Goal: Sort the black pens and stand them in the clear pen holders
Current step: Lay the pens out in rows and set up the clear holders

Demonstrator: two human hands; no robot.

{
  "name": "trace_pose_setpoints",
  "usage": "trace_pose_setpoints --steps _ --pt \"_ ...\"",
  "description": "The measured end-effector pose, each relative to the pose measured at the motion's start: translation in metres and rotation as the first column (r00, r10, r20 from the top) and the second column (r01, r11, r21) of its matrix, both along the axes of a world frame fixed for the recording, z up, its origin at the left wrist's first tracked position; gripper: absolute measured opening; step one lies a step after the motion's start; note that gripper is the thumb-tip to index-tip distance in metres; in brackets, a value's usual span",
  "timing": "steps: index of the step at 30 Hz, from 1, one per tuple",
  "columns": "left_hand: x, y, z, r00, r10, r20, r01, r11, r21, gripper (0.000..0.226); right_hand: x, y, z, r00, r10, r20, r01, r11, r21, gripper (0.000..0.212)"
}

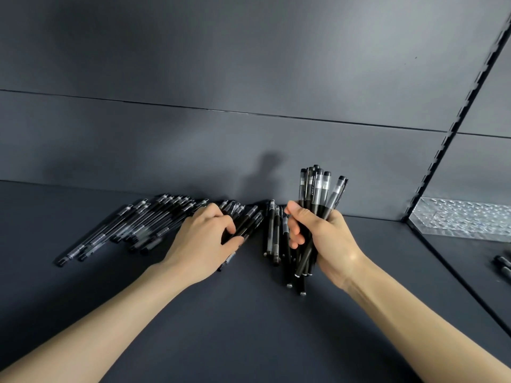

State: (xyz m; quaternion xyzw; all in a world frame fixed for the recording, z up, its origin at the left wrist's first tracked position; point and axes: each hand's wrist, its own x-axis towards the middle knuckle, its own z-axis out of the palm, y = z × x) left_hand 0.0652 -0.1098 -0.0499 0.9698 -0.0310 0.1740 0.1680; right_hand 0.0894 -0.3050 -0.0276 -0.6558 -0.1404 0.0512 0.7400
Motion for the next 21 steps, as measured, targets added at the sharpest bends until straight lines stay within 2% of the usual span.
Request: trace_pose_setpoints --steps 7,13,17,21 --pt "0.006 -0.008 0.001 0.985 0.106 -0.134 -0.089 0.988 0.126 0.043 -0.001 0.003 -0.002 1.0 0.018 -0.003 -0.018 1.0 -0.01 0.019" --pt "0.01 -0.011 0.005 0.952 0.142 -0.272 -0.127 0.989 0.073 0.037 -0.003 0.004 -0.001 1.0 0.024 -0.006 -0.024 1.0 -0.012 0.022" --pt "0.008 -0.013 0.007 0.952 0.172 -0.254 -0.159 0.985 0.071 0.04 -0.004 0.005 -0.001 1.0 0.026 -0.014 -0.026 0.999 -0.019 0.02" --pt "0.01 -0.015 0.003 0.948 0.214 -0.237 -0.182 0.972 0.149 0.044 -0.005 0.006 0.0 0.999 0.027 -0.022 -0.027 0.999 -0.017 0.019"
